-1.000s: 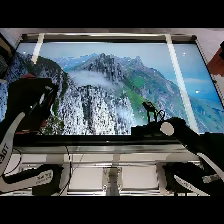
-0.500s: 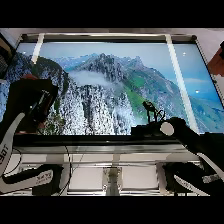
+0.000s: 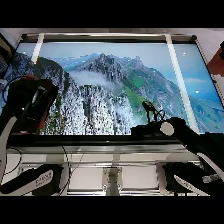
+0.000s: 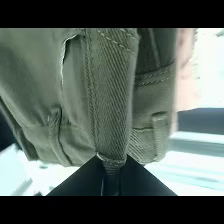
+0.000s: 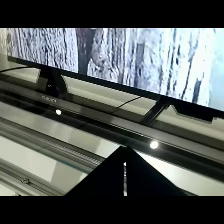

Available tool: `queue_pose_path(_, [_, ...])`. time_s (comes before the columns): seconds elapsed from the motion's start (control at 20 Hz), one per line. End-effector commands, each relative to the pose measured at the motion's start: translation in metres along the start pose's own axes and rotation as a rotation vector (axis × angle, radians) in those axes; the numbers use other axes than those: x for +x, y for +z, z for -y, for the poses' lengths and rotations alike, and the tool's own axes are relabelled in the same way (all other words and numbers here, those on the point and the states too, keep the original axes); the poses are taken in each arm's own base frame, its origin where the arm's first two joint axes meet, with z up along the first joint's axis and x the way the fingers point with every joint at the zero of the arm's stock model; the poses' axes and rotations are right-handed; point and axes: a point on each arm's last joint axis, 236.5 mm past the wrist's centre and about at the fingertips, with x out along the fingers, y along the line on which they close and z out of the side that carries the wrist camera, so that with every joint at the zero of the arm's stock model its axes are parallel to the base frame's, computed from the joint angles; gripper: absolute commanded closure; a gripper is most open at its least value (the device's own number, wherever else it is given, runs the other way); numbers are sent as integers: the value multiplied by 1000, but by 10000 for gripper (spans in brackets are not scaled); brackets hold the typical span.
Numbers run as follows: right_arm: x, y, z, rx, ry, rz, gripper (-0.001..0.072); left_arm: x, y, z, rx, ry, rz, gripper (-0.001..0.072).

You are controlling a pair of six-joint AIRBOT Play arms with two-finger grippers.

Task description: Fold the clothes and pants, and hang the long-sleeved shirts on hangers.

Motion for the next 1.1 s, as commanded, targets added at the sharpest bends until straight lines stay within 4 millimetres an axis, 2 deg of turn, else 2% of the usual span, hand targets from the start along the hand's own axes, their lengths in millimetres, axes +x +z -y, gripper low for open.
queue_pose_path(0.0, [-9,5,-12,-246,27,-1,689,-68,33,29,76,-187,233,673])
queue_pose_path(0.05, [-17,9,-18,-333,35,3,659,-97,43,43,118,-264,302,673])
queue_pose_path(0.1, [-27,15,-26,-413,43,10,593,-131,52,56,168,-319,376,673])
queue_pose_path(0.2, [-54,33,-45,-570,60,49,398,-186,61,74,277,-343,488,673])
queue_pose_path(0.25, [-67,41,-54,-644,67,75,341,-207,61,84,352,-328,528,673])
queue_pose_path(0.35, [-95,59,-73,-766,74,142,297,-236,56,105,510,-307,589,673])
queue_pose_path(0.4, [-106,68,-81,-803,75,177,228,-244,54,114,555,-291,606,672])
queue_pose_path(0.5, [-121,79,-95,-831,98,238,207,-249,53,120,592,-250,611,672])
queue_pose_path(0.55, [-121,80,-101,-823,118,251,207,-251,53,123,604,-246,614,672])
queue_pose_path(0.7, [-101,74,-126,-914,145,262,207,-254,52,127,594,-254,617,672])
queue_pose_path(0.85, [-60,71,-153,-1084,113,263,190,-256,46,130,599,-274,619,672])
queue_pose_path(0.95, [-27,81,-166,-1123,90,294,189,-261,42,128,596,-277,636,672])
queue_pose_path(1.05, [-1,99,-171,-1082,79,334,189,-266,38,125,588,-272,655,672])
